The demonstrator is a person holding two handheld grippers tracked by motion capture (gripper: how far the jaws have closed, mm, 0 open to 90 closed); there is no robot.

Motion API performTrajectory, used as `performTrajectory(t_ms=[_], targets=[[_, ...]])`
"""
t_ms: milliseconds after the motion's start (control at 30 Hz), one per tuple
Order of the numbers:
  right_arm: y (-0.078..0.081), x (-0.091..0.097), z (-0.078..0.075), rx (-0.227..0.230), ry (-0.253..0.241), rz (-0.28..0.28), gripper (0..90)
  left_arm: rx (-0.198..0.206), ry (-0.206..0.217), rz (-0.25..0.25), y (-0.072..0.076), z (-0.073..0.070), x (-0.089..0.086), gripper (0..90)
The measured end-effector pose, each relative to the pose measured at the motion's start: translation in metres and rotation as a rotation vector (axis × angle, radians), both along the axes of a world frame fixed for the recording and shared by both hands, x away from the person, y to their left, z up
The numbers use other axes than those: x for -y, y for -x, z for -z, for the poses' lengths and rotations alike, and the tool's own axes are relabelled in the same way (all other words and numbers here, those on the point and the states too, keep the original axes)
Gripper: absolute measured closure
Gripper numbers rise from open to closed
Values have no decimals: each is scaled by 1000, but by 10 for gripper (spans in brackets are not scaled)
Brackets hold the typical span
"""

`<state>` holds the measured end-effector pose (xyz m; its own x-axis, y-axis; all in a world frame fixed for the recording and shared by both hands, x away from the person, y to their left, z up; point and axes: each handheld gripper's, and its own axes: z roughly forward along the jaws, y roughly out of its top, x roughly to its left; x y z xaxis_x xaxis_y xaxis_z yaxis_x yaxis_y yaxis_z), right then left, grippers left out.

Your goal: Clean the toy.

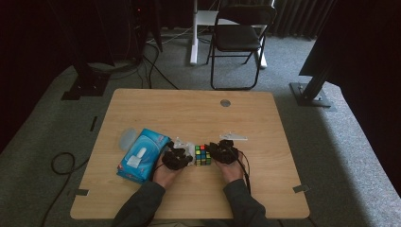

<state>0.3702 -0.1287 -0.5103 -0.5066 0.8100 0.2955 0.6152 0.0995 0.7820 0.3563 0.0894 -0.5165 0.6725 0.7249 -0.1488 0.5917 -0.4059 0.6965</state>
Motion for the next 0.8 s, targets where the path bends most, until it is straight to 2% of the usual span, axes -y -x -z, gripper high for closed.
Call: performTrajectory(t_ms=[100,200,633,800], targets=[[0,0,0,-1,-1,1,687,20,24,12,5,-8,-1,866],[0,0,0,-1,-1,1,687,17,51,28,9,-14,-2,866],[0,0,0,-1,-1,0,687,5,42,17,8,-8,-1,867],[0,0,0,0,-1,0,687,-20,-5,18,6,5,3,865]])
